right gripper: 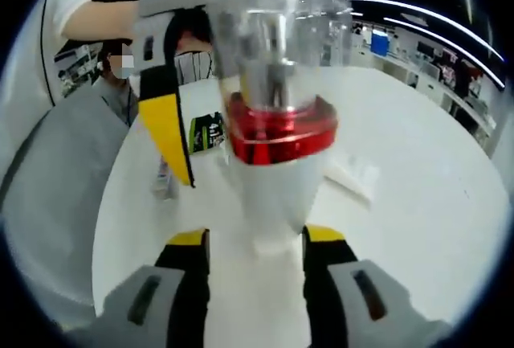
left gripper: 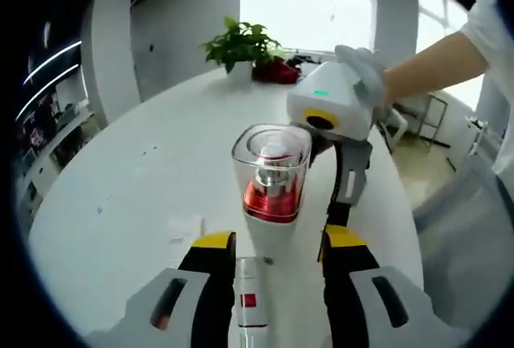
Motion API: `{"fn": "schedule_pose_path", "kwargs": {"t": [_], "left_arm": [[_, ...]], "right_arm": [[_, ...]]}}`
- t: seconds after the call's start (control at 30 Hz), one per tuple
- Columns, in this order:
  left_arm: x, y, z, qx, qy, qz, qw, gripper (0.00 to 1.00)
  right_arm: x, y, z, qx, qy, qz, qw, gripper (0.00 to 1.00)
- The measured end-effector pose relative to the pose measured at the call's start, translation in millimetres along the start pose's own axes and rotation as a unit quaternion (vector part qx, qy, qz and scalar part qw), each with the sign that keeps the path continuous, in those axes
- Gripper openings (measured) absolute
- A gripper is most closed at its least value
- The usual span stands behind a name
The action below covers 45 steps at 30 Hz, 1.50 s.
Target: Arrange the skincare products in the storage area until every visible bottle or jar stands upright without overlapping.
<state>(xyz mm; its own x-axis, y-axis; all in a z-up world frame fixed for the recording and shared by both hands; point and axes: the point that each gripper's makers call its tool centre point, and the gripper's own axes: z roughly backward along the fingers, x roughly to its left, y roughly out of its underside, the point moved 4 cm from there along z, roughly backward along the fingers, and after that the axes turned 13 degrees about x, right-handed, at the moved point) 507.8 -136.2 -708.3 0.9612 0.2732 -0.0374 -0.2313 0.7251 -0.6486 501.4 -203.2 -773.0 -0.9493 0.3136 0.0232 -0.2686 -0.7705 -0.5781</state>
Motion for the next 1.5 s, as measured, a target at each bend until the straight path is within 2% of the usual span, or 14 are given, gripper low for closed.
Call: {"fn": "schedule_pose_path", "kwargs": {"t": [0.13,0.5,0.63,0.87,0.97,1.07,1.27,1.5], "left_arm": [[-2.6,6.3,4.2,0.011,-0.010,0.015,0.9998,0.54],[-19.5,28.0,23.0,0.011,-0.020,0.048,0.9986,0.57],[-19.4,37.6,31.0,0.010,-0.033,0.073,0.9968,0.63],[-28.0,55.1,47.7,0.007,-0.048,0.108,0.9930,0.66],[-34.8,59.8,54.9,-0.003,-0.050,0.129,0.9904,0.68],[-42.3,63.2,61.9,-0.010,-0.053,0.133,0.9897,0.72],[-52.5,73.1,71.2,-0.021,-0.060,0.134,0.9889,0.77],[-65.3,86.5,83.1,-0.032,-0.072,0.159,0.9841,0.83]], "right_arm": [[3.4,5.6,3.9,0.004,0.008,-0.022,0.9997,0.49],[33.3,6.3,21.7,-0.025,0.038,-0.076,0.9961,0.60],[47.4,2.7,27.2,-0.043,0.040,-0.089,0.9943,0.63],[71.1,-7.0,35.2,-0.077,0.049,-0.122,0.9883,0.66],[80.6,-14.4,40.1,-0.099,0.052,-0.132,0.9848,0.68],[90.0,-19.6,45.5,-0.110,0.057,-0.136,0.9829,0.71],[108.2,-30.7,60.7,-0.150,0.060,-0.169,0.9722,0.76],[129.2,-33.5,72.6,-0.164,0.067,-0.179,0.9677,0.80]]}}
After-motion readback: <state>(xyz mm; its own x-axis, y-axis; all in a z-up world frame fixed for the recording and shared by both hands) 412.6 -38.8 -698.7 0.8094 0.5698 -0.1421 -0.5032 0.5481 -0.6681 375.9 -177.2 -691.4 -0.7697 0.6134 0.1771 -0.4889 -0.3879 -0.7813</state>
